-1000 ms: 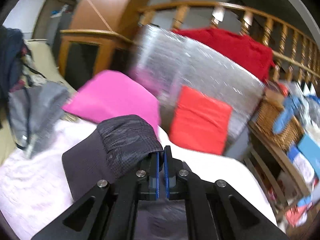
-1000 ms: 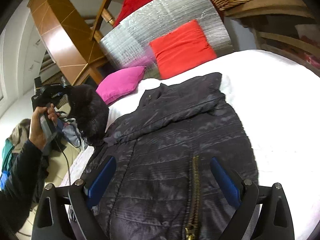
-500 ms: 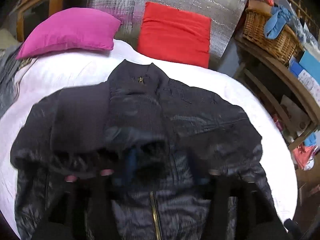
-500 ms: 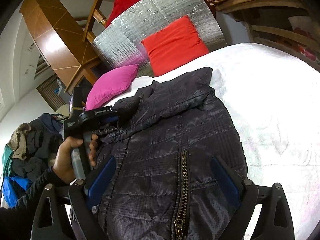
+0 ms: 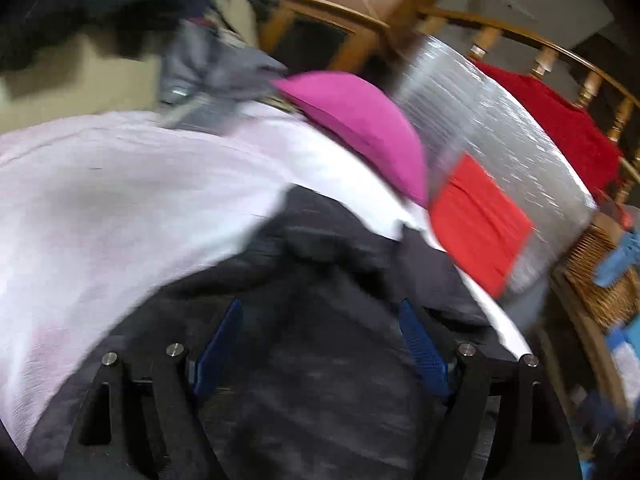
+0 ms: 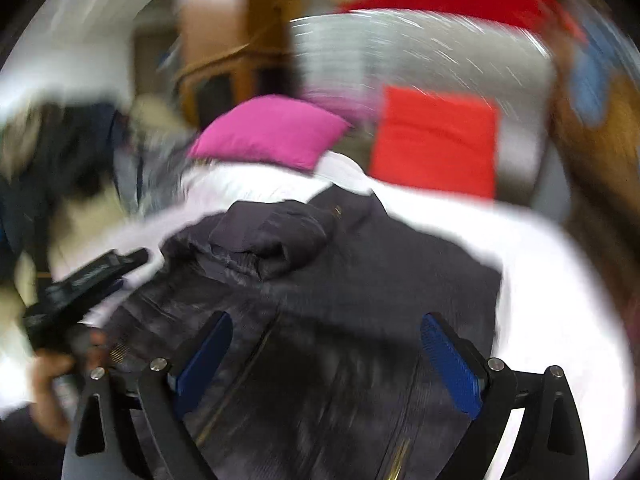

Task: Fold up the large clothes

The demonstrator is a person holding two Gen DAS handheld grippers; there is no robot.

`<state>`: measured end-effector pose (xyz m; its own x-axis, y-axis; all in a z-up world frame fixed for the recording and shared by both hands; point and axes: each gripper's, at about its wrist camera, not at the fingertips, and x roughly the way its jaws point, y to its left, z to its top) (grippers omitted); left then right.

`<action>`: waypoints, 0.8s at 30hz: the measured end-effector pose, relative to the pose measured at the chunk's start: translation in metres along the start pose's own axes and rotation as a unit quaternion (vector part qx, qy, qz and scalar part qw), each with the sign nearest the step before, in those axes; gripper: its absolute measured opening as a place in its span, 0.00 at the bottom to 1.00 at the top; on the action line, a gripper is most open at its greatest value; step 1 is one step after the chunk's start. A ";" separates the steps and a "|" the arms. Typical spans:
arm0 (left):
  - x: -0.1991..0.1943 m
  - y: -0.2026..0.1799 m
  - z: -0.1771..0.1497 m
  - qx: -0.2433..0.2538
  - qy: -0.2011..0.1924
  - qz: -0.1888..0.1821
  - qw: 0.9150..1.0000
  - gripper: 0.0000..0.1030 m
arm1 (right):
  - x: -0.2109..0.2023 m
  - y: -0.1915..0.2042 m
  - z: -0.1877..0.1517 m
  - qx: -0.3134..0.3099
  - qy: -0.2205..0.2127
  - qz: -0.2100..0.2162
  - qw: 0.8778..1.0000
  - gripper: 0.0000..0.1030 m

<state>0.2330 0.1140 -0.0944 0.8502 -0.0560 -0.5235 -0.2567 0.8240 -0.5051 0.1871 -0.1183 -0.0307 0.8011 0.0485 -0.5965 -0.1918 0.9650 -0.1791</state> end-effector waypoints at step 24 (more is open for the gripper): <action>-0.004 0.040 -0.016 -0.058 -0.011 0.036 0.998 0.78 | 0.166 0.062 0.063 -0.206 0.104 -0.120 0.966 0.25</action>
<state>0.2117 0.1385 -0.1236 0.8374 0.0141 -0.5464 -0.3676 0.7544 -0.5439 0.3442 -0.0338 -0.0917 0.7273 -0.2575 -0.6362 -0.2585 0.7559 -0.6015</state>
